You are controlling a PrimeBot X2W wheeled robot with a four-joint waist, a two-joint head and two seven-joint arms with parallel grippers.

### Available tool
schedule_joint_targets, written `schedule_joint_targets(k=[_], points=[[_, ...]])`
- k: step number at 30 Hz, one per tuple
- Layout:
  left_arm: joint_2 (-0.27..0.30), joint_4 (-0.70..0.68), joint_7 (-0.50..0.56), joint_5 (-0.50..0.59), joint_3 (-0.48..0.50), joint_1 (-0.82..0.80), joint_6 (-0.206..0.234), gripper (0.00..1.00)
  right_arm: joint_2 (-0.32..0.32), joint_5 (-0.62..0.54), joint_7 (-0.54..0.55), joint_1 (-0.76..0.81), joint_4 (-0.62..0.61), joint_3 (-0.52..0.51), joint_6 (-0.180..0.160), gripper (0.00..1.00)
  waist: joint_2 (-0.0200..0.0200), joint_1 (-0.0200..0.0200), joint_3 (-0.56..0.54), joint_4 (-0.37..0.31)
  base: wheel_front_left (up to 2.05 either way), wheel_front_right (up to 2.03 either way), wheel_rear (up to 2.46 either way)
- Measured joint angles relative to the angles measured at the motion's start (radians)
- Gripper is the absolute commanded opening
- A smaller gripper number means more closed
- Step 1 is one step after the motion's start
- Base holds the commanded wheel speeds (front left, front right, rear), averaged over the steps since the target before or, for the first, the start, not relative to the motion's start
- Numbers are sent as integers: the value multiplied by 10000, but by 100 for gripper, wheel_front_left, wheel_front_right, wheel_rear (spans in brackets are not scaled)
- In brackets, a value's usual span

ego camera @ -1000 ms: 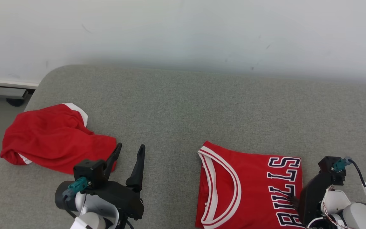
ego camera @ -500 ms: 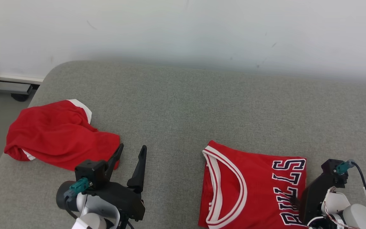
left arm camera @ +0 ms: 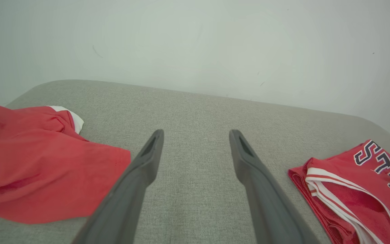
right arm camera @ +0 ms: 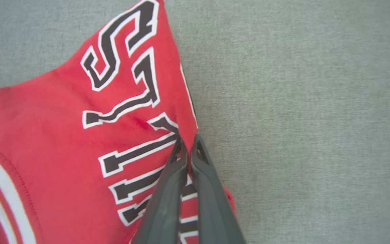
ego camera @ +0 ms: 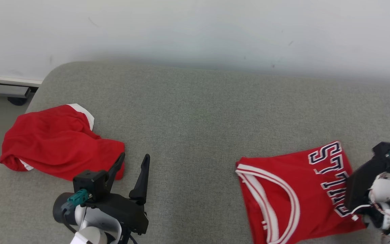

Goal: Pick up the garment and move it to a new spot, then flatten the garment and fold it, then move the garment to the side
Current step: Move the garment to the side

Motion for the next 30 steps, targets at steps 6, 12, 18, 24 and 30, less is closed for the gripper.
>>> schedule_joint_targets(k=[6,12,18,24,30], points=[[27,-113,0,0,54,30,4,100,-729,-230,-186,-267,19,-265,-2,0,0,0,102,-165,0,0,0],[130,-217,0,0,128,181,25,100,-1292,-326,-408,-632,232,-426,12,0,0,0,212,-443,0,0,0],[142,-318,0,-2,150,174,46,100,-1465,-389,-625,-900,278,-433,115,0,0,0,334,-812,0,0,0],[84,-433,4,0,109,128,61,100,-1906,-554,-920,-965,309,-589,192,0,0,0,527,-1135,0,0,0],[73,-522,17,2,96,75,65,100,-2374,-704,-1243,-1049,111,-763,291,0,1,1,791,-1289,0,0,0]])
